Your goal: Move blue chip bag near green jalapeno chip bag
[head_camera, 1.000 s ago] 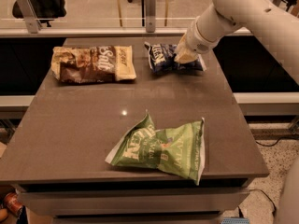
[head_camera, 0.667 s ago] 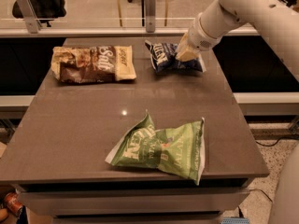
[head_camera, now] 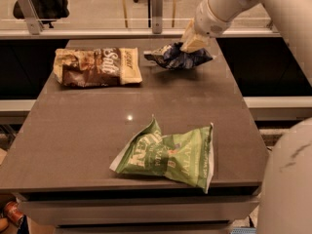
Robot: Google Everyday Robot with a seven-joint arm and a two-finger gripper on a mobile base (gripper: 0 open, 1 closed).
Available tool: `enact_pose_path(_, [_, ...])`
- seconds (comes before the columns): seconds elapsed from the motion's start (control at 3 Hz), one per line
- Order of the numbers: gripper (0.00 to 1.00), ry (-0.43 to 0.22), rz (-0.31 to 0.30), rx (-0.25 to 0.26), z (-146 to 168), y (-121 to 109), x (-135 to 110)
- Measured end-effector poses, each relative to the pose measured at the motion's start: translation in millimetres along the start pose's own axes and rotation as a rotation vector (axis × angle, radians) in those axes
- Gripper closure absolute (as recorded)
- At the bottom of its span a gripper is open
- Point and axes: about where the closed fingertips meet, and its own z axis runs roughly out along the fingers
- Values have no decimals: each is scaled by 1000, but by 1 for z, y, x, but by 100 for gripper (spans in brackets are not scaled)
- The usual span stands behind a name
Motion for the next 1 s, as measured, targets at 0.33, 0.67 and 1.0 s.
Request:
enact_pose_path(0.33, [100,-6,-70,-33,-22,-1,-19])
enact_pose_path(0.67, [100,-16,-147,-74,-46,4,-39])
enact_pose_path(1.0, [100,-27,-193,-89,-72,14,-53])
